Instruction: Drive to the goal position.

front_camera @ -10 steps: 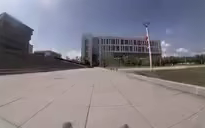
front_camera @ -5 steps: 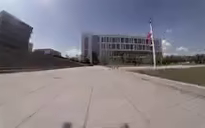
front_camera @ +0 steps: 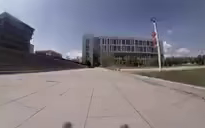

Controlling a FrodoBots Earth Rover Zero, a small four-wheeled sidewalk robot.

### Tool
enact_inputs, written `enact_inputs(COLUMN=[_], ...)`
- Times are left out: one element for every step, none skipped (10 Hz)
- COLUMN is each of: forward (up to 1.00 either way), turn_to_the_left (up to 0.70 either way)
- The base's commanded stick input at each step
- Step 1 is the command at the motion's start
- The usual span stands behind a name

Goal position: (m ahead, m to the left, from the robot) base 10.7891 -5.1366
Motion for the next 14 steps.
enact_inputs(forward=[1.00,1.00,1.00,1.00,1.00,1.00,1.00,1.00,1.00,1.00,1.00,1.00,1.00,1.00], turn_to_the_left=[0.00,0.00,0.00,0.00,0.00,0.00,0.00,0.00,0.00,0.00,0.00,0.00,0.00,0.00])
